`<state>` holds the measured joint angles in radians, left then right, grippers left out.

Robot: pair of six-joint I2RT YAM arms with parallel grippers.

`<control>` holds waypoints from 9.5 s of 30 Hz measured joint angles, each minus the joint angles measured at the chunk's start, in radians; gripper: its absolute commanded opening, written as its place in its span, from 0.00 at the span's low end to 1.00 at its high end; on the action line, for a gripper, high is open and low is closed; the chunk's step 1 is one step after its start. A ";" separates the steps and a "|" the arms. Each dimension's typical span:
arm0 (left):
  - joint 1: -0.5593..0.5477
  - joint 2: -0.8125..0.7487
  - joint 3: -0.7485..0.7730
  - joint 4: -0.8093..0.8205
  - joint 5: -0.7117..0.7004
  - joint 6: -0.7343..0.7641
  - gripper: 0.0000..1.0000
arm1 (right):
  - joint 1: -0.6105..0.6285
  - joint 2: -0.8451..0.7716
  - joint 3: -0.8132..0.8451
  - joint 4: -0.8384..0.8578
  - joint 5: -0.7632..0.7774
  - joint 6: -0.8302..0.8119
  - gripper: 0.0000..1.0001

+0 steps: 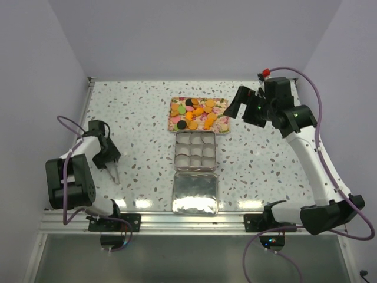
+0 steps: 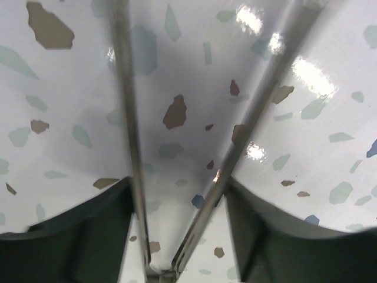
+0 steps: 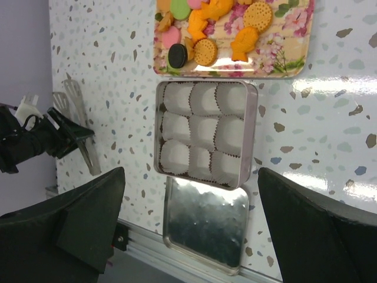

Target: Pack the cookies

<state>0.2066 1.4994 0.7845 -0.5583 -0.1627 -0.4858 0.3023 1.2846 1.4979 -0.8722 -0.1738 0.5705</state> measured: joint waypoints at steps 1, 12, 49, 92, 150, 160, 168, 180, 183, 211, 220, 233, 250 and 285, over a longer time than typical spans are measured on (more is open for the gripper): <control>0.000 0.002 0.001 0.005 -0.002 0.001 0.55 | 0.000 0.000 0.003 0.000 0.003 -0.004 0.99; 0.000 -0.003 0.019 0.009 -0.026 0.053 0.40 | 0.000 0.000 0.008 -0.013 -0.011 -0.021 0.99; -0.482 -0.006 0.758 -0.185 0.315 0.023 0.48 | 0.320 0.135 0.219 0.071 -0.287 0.034 0.99; -0.815 0.388 0.961 -0.334 0.041 0.150 0.51 | 0.316 -0.156 0.023 -0.212 0.003 -0.041 0.99; -0.888 0.553 1.196 -0.630 -0.116 0.182 0.24 | 0.316 -0.138 0.003 -0.214 0.025 -0.101 0.99; -0.888 0.399 1.210 -0.643 -0.134 0.176 0.23 | 0.316 -0.113 0.004 -0.209 0.005 -0.100 0.99; -0.900 0.029 0.833 -0.581 -0.095 0.155 0.23 | 0.316 -0.117 -0.007 -0.195 -0.005 -0.094 0.99; -0.921 -0.055 0.600 -0.410 -0.005 0.104 0.24 | 0.316 -0.151 -0.087 -0.166 -0.033 -0.058 0.99; -0.921 -0.023 0.599 -0.377 0.000 0.101 0.26 | 0.316 -0.162 -0.092 -0.162 -0.032 -0.055 0.99; -0.922 0.142 0.890 -0.418 -0.102 0.104 0.46 | 0.316 -0.202 -0.098 -0.173 -0.017 -0.056 0.99; -0.906 0.179 0.921 -0.476 -0.148 0.103 0.50 | 0.316 -0.196 -0.098 -0.179 0.001 -0.062 0.99; -0.829 0.306 0.920 -0.475 -0.150 0.112 0.55 | 0.316 -0.192 -0.097 -0.219 0.008 -0.085 0.99; -0.829 0.401 0.920 -0.451 -0.105 0.131 0.56 | 0.317 -0.139 -0.074 -0.231 0.011 -0.120 0.99; -0.952 0.291 1.036 -0.526 -0.145 0.133 0.39 | 0.316 -0.119 -0.066 -0.214 0.029 -0.130 0.99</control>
<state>-0.7452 1.7905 1.8210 -1.0843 -0.3073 -0.3527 0.6186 1.1656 1.4315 -1.0859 -0.1452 0.4404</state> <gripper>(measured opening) 0.420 0.986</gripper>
